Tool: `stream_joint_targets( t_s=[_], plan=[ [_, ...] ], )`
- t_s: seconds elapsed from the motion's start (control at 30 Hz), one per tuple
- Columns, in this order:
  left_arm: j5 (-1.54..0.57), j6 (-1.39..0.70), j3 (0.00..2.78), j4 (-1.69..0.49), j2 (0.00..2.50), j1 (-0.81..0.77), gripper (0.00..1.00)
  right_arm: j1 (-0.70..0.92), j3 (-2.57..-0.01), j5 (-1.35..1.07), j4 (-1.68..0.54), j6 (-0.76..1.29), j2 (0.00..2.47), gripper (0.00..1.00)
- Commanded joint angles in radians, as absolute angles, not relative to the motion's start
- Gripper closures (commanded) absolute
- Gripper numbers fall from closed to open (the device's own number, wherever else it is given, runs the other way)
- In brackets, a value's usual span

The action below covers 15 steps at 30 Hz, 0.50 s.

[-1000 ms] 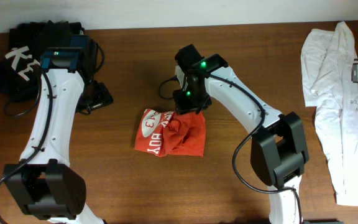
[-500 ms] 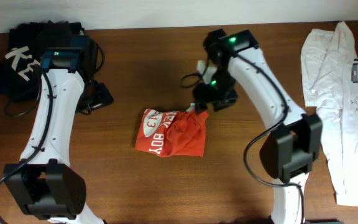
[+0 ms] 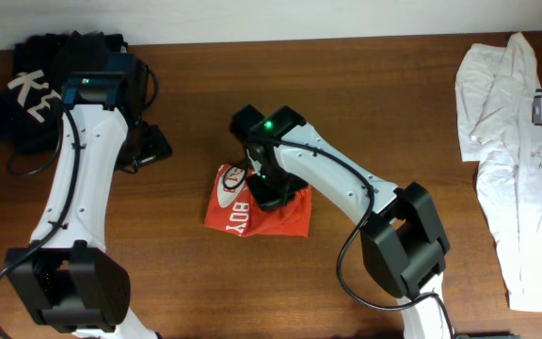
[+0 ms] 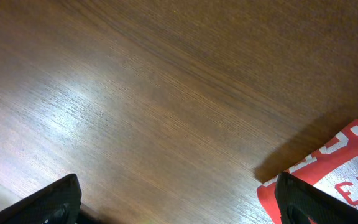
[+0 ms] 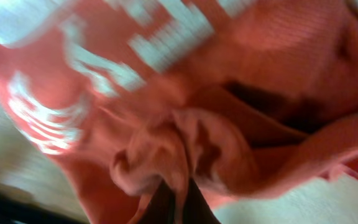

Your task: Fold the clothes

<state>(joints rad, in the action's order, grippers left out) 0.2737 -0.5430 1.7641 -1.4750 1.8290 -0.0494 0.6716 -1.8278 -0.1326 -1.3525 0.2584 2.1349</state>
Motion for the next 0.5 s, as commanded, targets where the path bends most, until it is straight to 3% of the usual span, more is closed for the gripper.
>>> stream_joint_targets(
  t_s=[0.0,0.27,0.3,0.37,0.43,0.47],
  plan=[
    [0.274,-0.544,1.761,-1.477,1.834,-0.052,0.01,0.632,-1.824,-0.004,-1.476,0.324,2.107,0.96],
    [0.274,-0.522,1.761,-1.469,1.834,-0.052,0.01,0.58,-1.575,0.106,-1.488,0.472,2.103,0.96],
    [0.274,-0.522,1.761,-1.469,1.834,-0.052,0.01,0.575,-1.575,0.146,-1.513,0.493,2.088,0.87],
    [0.273,-0.522,1.761,-1.466,1.834,-0.052,0.01,0.542,-1.588,0.152,-1.526,0.491,2.021,0.59],
    [0.273,-0.522,1.761,-1.458,1.834,-0.052,0.01,0.479,-1.631,0.152,-1.523,0.472,1.909,0.19],
    [0.268,-0.522,1.761,-1.458,1.834,-0.052,0.01,0.427,-1.65,0.146,-1.488,0.439,1.836,0.07]
  ],
)
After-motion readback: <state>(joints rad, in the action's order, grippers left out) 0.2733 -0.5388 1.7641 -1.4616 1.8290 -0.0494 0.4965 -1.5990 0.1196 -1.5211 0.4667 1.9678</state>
